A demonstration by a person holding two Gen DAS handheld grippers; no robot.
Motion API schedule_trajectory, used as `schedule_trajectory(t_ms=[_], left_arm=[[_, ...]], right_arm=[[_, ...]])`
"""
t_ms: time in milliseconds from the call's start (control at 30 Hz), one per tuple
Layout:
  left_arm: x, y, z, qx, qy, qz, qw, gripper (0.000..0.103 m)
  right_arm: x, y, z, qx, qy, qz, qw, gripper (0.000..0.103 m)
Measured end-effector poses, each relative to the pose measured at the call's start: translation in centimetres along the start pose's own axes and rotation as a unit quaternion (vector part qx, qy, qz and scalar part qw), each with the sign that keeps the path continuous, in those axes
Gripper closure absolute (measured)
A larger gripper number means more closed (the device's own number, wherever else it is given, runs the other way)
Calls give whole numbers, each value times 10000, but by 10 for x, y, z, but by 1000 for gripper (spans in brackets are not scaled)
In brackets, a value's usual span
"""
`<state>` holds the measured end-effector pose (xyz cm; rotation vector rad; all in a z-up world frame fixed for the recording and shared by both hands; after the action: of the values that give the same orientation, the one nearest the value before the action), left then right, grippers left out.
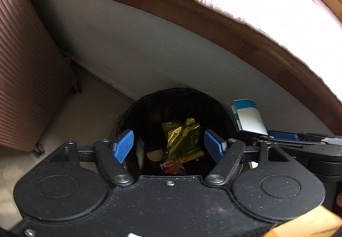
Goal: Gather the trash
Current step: 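Open both tools over the trash bin to drop the tissue pack and packet, then return both tools to the remaining litter on the bed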
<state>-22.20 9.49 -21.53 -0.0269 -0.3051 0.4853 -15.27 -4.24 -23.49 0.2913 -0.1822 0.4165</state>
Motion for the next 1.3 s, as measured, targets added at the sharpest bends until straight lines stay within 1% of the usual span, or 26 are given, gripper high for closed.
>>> schedule_trajectory(t_ms=[133,267,400,500,667,767,900,1000,1100,1300], left_arm=[[1,-2,2,68,-33,27,10000,31],[0,2,7,135,-77,83,9998,30],[1,1,14,183,-142,121,9997,29],[5,-2,29,167,-261,139,9994,29],[21,-10,63,81,-597,89,9981,27],[37,-20,87,-17,-880,30,9961,25],[63,-39,112,-131,-1229,-148,9922,23],[89,-63,135,-233,-1460,-316,9885,22],[116,-92,150,-284,-1614,-461,9854,22],[179,-135,151,-430,-1809,-513,9812,22]], right_arm=[[0,1,0,29,-12,-40,10000,32],[-1,-2,3,50,-53,-67,10000,26],[0,-1,11,78,-96,-39,9999,26],[2,-5,22,131,-204,8,9997,26],[9,-8,61,200,-559,53,9982,26],[17,-11,92,226,-868,34,9960,25],[34,-23,132,129,-1343,-56,9908,25],[61,-41,163,-57,-1692,-224,9853,25],[88,-59,183,-204,-1973,-400,9793,25],[141,-100,207,-458,-2386,-510,9687,25]])
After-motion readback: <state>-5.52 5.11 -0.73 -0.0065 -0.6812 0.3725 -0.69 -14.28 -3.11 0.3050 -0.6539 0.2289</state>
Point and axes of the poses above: each gripper's, at about its wrist camera, not at the fingertips, and z roughly against the way its jaws point, y to its left, x to its top, the point moved 2 cm from there along -z, roughly the way its jaws point, and after that the axes turned 4 degrees about y, right-handed, at the moved point
